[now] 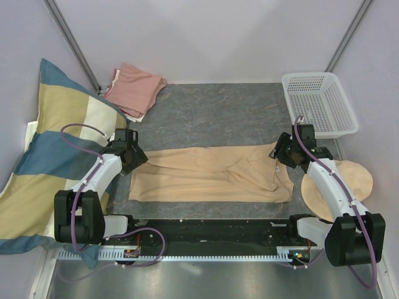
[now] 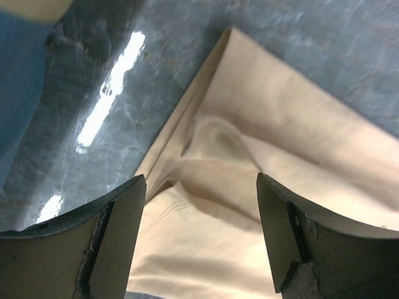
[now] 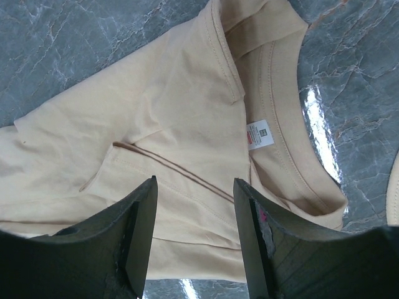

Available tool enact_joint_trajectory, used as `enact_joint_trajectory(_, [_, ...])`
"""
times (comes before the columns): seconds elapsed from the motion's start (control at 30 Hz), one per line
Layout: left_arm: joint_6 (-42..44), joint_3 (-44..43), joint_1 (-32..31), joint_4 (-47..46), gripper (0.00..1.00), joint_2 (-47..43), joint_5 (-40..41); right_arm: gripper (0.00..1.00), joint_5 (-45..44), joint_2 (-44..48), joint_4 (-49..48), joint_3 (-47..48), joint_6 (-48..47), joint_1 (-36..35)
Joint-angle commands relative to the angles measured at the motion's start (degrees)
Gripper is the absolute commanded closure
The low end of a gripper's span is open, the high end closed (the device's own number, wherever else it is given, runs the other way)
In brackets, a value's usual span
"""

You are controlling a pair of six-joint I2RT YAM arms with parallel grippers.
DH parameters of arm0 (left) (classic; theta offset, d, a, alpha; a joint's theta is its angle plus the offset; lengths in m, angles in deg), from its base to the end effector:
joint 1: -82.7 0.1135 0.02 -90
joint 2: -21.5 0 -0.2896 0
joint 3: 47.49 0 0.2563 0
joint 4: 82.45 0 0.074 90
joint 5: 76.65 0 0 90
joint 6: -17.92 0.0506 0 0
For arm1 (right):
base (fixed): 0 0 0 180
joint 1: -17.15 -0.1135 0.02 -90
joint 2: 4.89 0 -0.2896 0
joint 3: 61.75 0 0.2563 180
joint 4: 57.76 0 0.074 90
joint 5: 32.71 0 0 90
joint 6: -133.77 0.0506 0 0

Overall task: Fold and stack the t-shirts
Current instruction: Fold the other side of the tshirt into a rectangle

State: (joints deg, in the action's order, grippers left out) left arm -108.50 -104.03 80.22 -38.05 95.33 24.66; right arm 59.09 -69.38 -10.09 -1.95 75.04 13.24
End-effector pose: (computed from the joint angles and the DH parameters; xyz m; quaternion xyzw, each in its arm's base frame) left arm 0.2429 -0.0006 0.2066 -0.3047 0.9159 0.0091 0.2613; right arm 0.2262 0.0171 0.2553 0.2189 0.9208 0.1117 0.3030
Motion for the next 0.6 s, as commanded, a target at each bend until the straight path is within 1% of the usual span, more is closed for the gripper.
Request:
enact_joint_trajectory(0.0, [-2.3, -0.8, -0.2, -0.5, 0.21, -2.2, 0.3, 0.4, 0.8, -0.2, -1.7, -0.6, -0.8, -0.1])
enact_joint_trajectory(0.23, [-1.5, -7.8, -0.2, -1.4, 0.21, -2.2, 0.3, 0.4, 0.7, 0.2, -1.7, -1.1, -0.7, -0.1])
enact_joint_trajectory(0.37, [-0.3, -10.3, -0.2, -7.3, 0.21, 0.4, -3.1, 0.4, 1.2, 0.3, -1.5, -1.5, -0.6, -0.1])
enact_joint_trajectory(0.4, [0.2, -10.4, -0.2, -10.3, 0.21, 1.2, -4.2, 0.4, 1.0, 0.4, -1.4, -1.5, -0.7, -0.1])
enact_joint_trajectory(0.57, [1.2, -11.3, -0.2, -16.5, 0.21, 6.6, -5.1, 0.4, 0.9, 1.1, -0.6, -1.1, -0.9, -0.2])
